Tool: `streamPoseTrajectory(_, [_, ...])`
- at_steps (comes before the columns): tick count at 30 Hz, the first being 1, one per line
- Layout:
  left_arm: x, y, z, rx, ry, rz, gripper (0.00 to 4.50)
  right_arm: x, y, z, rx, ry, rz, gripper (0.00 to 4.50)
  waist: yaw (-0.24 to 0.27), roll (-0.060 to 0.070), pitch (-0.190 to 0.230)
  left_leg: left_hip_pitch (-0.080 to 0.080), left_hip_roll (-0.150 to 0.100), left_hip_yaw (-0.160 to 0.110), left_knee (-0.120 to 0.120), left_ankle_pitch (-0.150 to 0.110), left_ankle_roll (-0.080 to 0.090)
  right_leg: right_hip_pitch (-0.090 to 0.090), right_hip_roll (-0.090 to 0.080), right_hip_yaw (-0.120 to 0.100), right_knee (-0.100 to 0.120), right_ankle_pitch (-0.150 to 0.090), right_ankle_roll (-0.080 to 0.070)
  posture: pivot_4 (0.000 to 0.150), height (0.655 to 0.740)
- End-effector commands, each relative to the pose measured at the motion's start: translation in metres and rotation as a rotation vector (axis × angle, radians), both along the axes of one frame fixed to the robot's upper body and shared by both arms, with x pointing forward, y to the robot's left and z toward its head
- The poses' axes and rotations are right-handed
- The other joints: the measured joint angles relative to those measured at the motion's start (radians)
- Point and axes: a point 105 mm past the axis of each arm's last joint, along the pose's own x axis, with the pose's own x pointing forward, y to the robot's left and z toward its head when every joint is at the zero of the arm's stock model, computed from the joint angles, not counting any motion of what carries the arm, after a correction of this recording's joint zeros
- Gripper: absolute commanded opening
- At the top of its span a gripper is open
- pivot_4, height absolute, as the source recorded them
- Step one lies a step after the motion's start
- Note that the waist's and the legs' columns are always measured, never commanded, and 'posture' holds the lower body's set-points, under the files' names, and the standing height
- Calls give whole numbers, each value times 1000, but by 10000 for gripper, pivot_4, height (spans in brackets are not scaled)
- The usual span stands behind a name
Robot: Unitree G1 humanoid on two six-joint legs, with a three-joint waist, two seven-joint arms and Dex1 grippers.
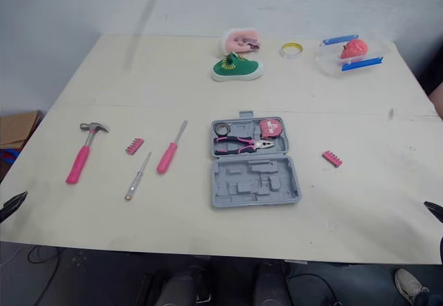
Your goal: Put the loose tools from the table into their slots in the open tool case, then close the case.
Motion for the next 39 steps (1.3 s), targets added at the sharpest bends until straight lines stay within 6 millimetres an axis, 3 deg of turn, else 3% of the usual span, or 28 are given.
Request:
streamPoseTrajectory(1, [3,-3,14,-43,-43,-24,44229,1,0,12,5,-63,2,45000,0,0,0,0,0,0,0,0,0,0,0,0,0,0,0,1500,7400])
streamPoseTrajectory(13, [20,-46,21,-142,-55,-197,44229,13,17,7,86,-52,81,45000,1,-1,1,0,0,0,0,1,-1,0,1,1,0,0,0,1500,7400])
streamPoseTrajectory(17, [41,-99,29,-119,-40,-406,44229,39,57,11,214,-58,217,45000,0,0,1,1,1,0,2,1,-1,1,1,1,1,0,0,1500,7400])
streamPoseTrajectory(20, [50,-155,30,-148,-16,-581,44229,53,89,6,277,-34,320,45000,3,1,2,0,2,0,6,0,0,1,1,3,3,2,-1,1500,7400])
streamPoseTrajectory(27, [68,-228,30,-174,44,-705,44229,83,136,1,303,-25,436,45000,9,1,2,-2,2,0,7,5,-4,1,4,2,3,2,-1,1500,7400])
streamPoseTrajectory(29, [72,-242,30,-183,54,-723,38998,94,146,-1,291,-26,448,45000,8,1,2,-2,2,0,8,7,-1,1,4,2,4,2,-1,1500,7400])
streamPoseTrajectory(31, [81,-253,28,-186,66,-728,32645,110,154,-1,288,-49,428,39834,7,1,2,-2,2,0,10,7,-1,1,4,3,4,2,-1,1500,7400])
streamPoseTrajectory(32, [83,-256,28,-185,71,-728,27289,114,156,-1,288,-55,423,36196,6,0,3,-2,2,0,11,7,-1,1,4,3,5,2,-1,1500,7400])
streamPoseTrajectory(37, [103,-287,23,-215,93,-755,3598,141,180,-4,234,-46,439,9539,13,0,3,-3,2,0,14,7,-1,1,5,3,7,2,-1,1500,7400])
streamPoseTrajectory(38, [107,-293,23,-233,88,-752,0,145,183,-5,227,-40,440,3558,15,0,3,-3,2,0,14,7,0,1,5,3,7,2,-1,1500,7400])
streamPoseTrajectory(39, [110,-298,23,-237,77,-758,0,149,186,-6,223,-36,439,805,17,0,3,-4,2,0,14,7,0,0,5,3,7,2,-1,1500,7400])
